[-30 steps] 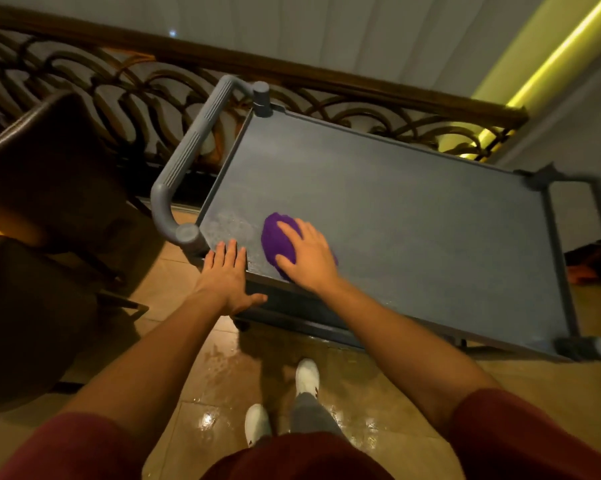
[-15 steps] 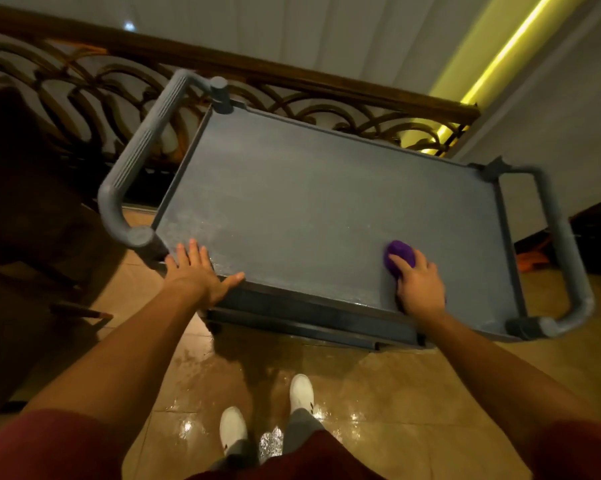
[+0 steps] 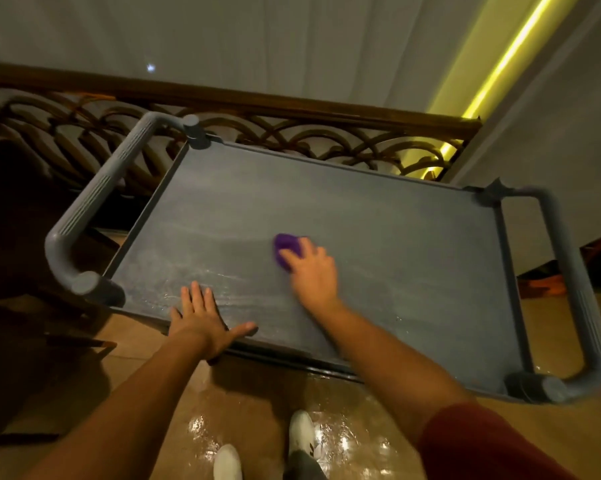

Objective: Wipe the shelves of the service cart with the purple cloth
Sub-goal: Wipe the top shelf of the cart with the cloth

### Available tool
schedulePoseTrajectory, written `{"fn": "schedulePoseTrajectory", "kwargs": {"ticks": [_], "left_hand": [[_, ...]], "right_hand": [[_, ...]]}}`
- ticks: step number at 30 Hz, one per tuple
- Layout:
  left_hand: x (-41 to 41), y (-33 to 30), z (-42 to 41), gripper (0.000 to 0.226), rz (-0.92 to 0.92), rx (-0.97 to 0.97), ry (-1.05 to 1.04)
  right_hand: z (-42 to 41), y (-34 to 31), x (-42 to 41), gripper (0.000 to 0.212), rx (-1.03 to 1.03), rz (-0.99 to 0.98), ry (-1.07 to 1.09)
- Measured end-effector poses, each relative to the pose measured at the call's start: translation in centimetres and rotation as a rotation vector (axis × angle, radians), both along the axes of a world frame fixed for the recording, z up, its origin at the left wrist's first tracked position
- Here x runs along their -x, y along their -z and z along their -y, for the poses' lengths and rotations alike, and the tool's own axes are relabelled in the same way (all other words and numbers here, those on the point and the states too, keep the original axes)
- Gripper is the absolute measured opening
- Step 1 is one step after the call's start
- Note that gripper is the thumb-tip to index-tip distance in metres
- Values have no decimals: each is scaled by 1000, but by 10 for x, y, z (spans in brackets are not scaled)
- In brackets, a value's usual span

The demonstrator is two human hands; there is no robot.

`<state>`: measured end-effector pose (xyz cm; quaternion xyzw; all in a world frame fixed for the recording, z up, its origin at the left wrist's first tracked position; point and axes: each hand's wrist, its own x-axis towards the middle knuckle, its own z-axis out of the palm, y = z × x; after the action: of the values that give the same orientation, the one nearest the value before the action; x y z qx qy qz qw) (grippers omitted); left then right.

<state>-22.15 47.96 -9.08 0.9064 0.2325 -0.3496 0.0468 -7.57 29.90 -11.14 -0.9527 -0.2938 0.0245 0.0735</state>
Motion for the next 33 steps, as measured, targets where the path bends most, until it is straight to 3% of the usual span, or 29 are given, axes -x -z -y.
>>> {"fn": "schedulePoseTrajectory", "kwargs": {"ticks": [5,8,12,15,17,19,23,29,30,33], "left_hand": [[-14,-9,20,132,-38,-69,-41],[-15,-5,24,140,27,-21,-95],[-11,4,17,152,56,4,-74],[-6,7,13,151,57,28,-81],[-3,9,4,135,65,63,-32],[1,13,-2,122,65,74,12],[-1,1,1,144,-13,27,-60],[-16,-1,7,137,-89,-41,-170],[-27,3,28,137,-96,-47,-118],[-32,5,25,142,-107,-110,-199]], "right_hand": [[180,-16,-30,54,21,-6,470],[163,-25,-31,52,-114,-68,559],[32,-30,-12,46,-371,-121,225],[-87,-31,23,52,-361,-159,13],[-142,-28,44,48,-309,-165,-118],[-171,-18,47,48,-189,-85,-252],[-153,-1,15,43,-74,-9,-347],[14,-9,-76,38,99,-17,112],[87,-21,-82,40,179,4,314],[190,-23,-84,44,179,-35,650]]}}
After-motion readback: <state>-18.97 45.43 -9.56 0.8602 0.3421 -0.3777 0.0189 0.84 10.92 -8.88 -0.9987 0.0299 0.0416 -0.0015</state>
